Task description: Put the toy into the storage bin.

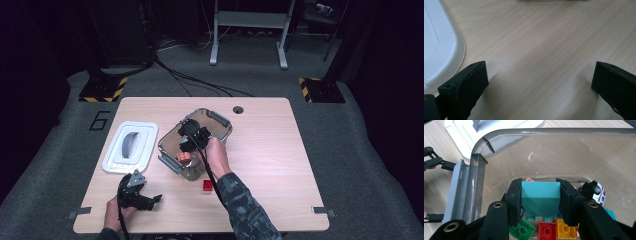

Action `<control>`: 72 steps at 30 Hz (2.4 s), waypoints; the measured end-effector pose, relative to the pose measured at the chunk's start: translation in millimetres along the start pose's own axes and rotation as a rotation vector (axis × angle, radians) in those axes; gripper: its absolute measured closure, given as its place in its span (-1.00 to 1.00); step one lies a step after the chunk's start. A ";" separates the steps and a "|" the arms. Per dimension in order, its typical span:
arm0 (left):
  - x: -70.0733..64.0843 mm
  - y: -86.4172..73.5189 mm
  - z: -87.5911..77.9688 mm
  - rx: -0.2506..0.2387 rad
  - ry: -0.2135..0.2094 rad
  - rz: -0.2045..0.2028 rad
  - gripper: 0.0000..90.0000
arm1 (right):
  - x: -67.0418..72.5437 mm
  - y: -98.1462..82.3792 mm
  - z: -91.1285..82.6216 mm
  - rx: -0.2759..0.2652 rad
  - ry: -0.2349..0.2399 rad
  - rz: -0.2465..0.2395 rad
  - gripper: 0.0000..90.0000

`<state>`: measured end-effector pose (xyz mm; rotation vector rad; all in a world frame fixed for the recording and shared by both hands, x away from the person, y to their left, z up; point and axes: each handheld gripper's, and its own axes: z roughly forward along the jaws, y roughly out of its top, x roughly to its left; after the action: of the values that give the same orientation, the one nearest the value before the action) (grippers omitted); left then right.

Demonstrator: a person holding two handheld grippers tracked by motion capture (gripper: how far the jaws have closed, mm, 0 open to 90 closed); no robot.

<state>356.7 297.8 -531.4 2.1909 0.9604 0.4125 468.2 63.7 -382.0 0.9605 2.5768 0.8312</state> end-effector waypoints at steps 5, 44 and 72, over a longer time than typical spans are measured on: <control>0.0 0.0 0.0 0.000 0.000 0.000 -0.99 | -0.2 -1.2 0.1 0.006 0.003 0.021 -0.04; -0.2 0.0 0.2 -0.003 0.001 -0.004 -0.99 | -6.2 -135.9 -35.5 -0.077 -0.015 0.208 -0.94; -0.2 0.0 0.2 -0.003 0.002 -0.004 -0.99 | 9.6 -161.3 31.6 -0.021 -0.076 0.285 -0.58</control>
<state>356.7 297.5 -531.5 2.1860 0.9643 0.4137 392.0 -16.0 -504.3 1.3479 2.3960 0.8700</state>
